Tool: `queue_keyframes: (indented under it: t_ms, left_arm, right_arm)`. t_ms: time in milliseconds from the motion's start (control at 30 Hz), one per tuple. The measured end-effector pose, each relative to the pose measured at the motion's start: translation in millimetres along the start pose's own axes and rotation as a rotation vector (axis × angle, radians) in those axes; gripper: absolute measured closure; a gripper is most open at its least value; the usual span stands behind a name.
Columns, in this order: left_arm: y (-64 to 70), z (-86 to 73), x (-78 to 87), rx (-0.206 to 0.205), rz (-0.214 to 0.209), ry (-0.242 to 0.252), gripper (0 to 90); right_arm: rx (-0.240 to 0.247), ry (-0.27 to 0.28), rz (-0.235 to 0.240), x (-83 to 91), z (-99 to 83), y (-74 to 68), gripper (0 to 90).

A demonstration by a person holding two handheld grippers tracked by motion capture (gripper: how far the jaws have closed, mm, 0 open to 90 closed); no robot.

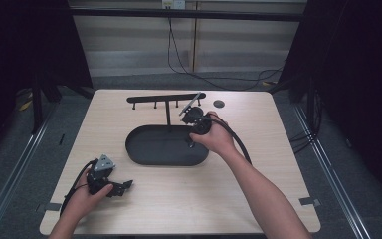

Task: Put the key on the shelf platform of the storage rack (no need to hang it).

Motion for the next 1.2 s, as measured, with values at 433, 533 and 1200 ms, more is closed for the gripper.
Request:
queue_keyframes:
  t_ms: [433,533,1200]
  left_arm:
    - [-0.6,-0.4,0.4,-0.007,0.002,-0.006,3.8]
    - [-0.6,-0.3,0.4,-0.007,0.002,-0.005,3.8]
    - [-0.3,-0.4,0.3,-0.007,0.000,-0.006,3.5]
  right_arm:
    - [-0.016,-0.012,-0.012,-12.8,-2.0,3.2,63.5]
    - [-0.027,-0.014,-0.012,-15.1,-2.9,5.3,63.5]
    - [-0.031,-0.025,-0.016,-30.9,-11.2,8.2,63.4]
Point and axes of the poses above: each handheld gripper's, and its own axes: x roughly backward along the jaws, z roughly out of its top, y roughly to its right, the point moved 8 cm from there along -x, roughly forward along the jaws, and after that the axes turned 3 degrees about -z, right-handed, at the moved point
